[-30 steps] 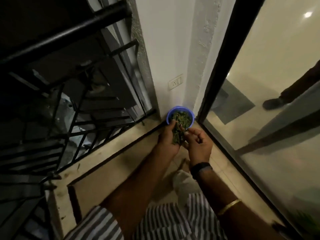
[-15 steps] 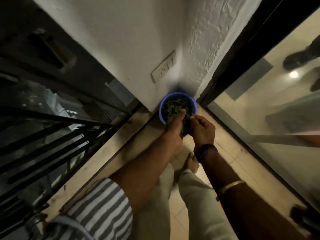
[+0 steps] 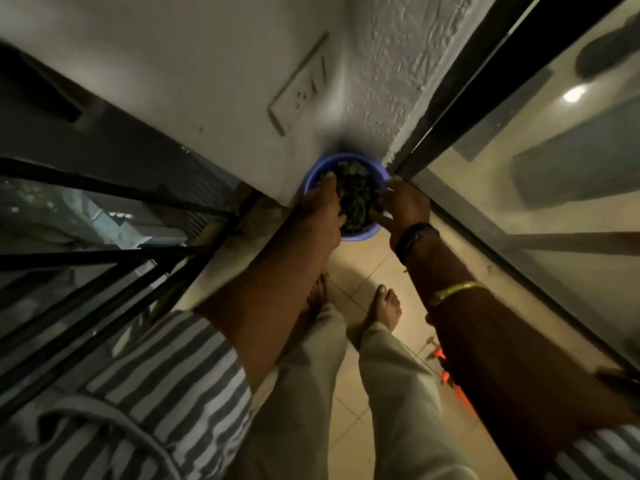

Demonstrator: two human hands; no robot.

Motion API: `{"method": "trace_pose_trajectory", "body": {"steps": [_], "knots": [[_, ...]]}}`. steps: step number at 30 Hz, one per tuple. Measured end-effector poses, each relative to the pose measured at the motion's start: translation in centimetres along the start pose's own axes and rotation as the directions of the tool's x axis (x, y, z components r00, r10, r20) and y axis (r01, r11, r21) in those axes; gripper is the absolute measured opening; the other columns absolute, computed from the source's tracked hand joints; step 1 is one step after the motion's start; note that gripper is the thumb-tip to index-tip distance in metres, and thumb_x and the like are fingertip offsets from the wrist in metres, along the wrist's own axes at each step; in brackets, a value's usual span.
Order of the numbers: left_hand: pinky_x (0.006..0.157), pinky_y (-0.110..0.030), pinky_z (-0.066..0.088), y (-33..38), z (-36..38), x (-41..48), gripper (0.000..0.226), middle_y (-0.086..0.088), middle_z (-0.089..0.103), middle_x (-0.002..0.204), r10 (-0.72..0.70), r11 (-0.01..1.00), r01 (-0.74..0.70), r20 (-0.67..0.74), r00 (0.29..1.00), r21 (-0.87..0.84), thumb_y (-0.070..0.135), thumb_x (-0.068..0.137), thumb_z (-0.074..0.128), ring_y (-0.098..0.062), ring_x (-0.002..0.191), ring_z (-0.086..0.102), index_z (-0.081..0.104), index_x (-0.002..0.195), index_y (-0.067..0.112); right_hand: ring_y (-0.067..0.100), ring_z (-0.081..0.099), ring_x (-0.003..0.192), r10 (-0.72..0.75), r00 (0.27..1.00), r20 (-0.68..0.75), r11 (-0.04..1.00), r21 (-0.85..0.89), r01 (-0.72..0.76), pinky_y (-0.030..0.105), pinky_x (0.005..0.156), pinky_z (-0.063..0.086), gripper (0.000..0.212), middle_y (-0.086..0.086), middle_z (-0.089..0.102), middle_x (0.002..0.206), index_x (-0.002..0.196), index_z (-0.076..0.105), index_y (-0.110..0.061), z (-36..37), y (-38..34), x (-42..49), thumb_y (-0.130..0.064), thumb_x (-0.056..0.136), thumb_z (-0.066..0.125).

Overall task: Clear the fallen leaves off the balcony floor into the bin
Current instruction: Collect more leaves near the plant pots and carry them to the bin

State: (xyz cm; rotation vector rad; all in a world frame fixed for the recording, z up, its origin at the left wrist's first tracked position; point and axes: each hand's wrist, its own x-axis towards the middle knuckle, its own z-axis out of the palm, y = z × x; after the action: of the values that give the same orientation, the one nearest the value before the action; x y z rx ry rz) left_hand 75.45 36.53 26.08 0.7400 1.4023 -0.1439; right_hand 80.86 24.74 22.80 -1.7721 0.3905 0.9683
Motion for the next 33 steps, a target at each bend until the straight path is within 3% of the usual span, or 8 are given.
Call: {"method": "trace_pose_trajectory", "body": {"steps": [1, 4, 7, 9, 16, 19, 27, 33], "knots": [[0.102, -0.044, 0.046, 0.3, -0.1, -1.7, 0.057, -0.016, 0.048, 0.147, 0.003, 1.0, -0.002, 0.023, 1.0, -0.031, 0.043, 0.1, 0.05, -0.032, 0.126, 0.054, 0.045, 0.145, 0.008, 0.043, 0.053, 0.124, 0.032, 0.999, 0.02, 0.996, 0.084, -0.034, 0.055, 0.109, 0.041, 0.084, 0.022, 0.061, 0.126, 0.127, 0.058, 0.003, -0.2, -1.0, -2.3, -0.047, 0.06, 0.063], [0.107, -0.041, 0.04, 1.2, -0.5, -8.1, 0.048, -0.018, 0.046, 0.148, -0.016, 0.987, 0.036, 0.125, 0.992, -0.159, 0.03, 0.106, 0.04, -0.033, 0.137, 0.044, 0.042, 0.144, 0.0, 0.029, 0.06, 0.093, 0.024, 0.994, -0.103, 0.924, 0.382, 0.018, 0.046, 0.095, 0.051, 0.014, 0.007, 0.064, 0.091, 0.097, 0.067, -0.012, -1.2, -4.4, -9.5, -0.02, 0.091, 0.058], [0.079, -0.032, 0.053, 2.0, -1.0, -15.1, 0.034, -0.013, 0.064, 0.127, 0.056, 0.994, -0.041, 0.156, 0.986, -0.097, 0.027, 0.102, 0.05, -0.025, 0.111, 0.063, 0.059, 0.127, 0.006, 0.024, 0.059, 0.081, -0.041, 0.989, -0.141, 0.898, 0.43, 0.098, 0.044, 0.077, 0.055, 0.013, 0.009, 0.063, 0.086, 0.097, 0.067, -0.01, -2.9, -7.2, -16.9, -0.014, 0.098, 0.054], [0.061, -0.025, 0.048, 2.2, -1.2, -19.9, 0.019, -0.005, 0.069, 0.1, 0.125, 0.992, -0.127, 0.143, 0.982, 0.002, 0.028, 0.099, 0.056, -0.016, 0.083, 0.064, 0.066, 0.103, 0.012, 0.023, 0.056, 0.076, -0.108, 0.98, -0.169, 0.884, 0.435, 0.172, 0.04, 0.068, 0.051, 0.013, 0.009, 0.061, 0.082, 0.101, 0.065, -0.008, -4.1, -9.0, -21.5, -0.011, 0.098, 0.053], [0.04, -0.019, 0.026, 0.8, -2.9, -32.2, 0.021, 0.005, 0.052, 0.055, 0.254, 0.964, -0.264, 0.269, 0.929, 0.003, 0.024, 0.095, 0.059, -0.006, 0.038, 0.039, 0.059, 0.075, 0.019, 0.009, 0.062, 0.067, -0.333, 0.889, -0.313, 0.845, 0.318, 0.429, 0.027, 0.053, 0.051, 0.012, 0.007, 0.071, 0.085, 0.103, 0.07, -0.009, -8.4, -10.1, -34.8, -0.011, 0.095, 0.061], [0.038, -0.02, 0.022, -0.5, -2.7, -35.3, 0.015, 0.002, 0.053, 0.061, 0.225, 0.959, -0.272, 0.369, 0.902, 0.082, 0.024, 0.092, 0.062, -0.007, 0.037, 0.037, 0.063, 0.079, 0.016, 0.003, 0.062, 0.061, -0.381, 0.832, -0.403, 0.817, 0.274, 0.506, 0.027, 0.05, 0.05, 0.013, -0.001, 0.07, 0.083, 0.105, 0.07, -0.011, -9.9, -9.0, -39.3, -0.01, 0.095, 0.063], [0.043, -0.022, 0.022, -7.9, -3.3, -43.4, 0.019, 0.001, 0.056, 0.074, -0.019, 0.834, -0.364, 0.681, 0.732, 0.415, 0.024, 0.089, 0.064, -0.008, 0.047, 0.036, 0.067, 0.103, 0.011, 0.013, 0.066, 0.074, -0.15, 0.662, -0.734, 0.711, 0.385, 0.588, 0.03, 0.06, 0.053, 0.012, 0.004, 0.074, 0.089, 0.102, 0.072, -0.021, -10.9, -1.5, -50.2, -0.016, 0.092, 0.067], [0.039, -0.019, 0.024, -17.7, -3.5, -47.4, 0.026, 0.0, 0.058, 0.077, -0.312, 0.656, -0.436, 0.748, 0.586, 0.616, 0.033, 0.095, 0.058, -0.008, 0.048, 0.039, 0.065, 0.106, 0.011, 0.015, 0.066, 0.071, 0.116, 0.458, -0.881, 0.634, 0.421, 0.649, 0.029, 0.055, 0.053, 0.009, 0.004, 0.073, 0.084, 0.097, 0.073, -0.021, -11.2, 7.3, -58.5, -0.016, 0.091, 0.069]]}}
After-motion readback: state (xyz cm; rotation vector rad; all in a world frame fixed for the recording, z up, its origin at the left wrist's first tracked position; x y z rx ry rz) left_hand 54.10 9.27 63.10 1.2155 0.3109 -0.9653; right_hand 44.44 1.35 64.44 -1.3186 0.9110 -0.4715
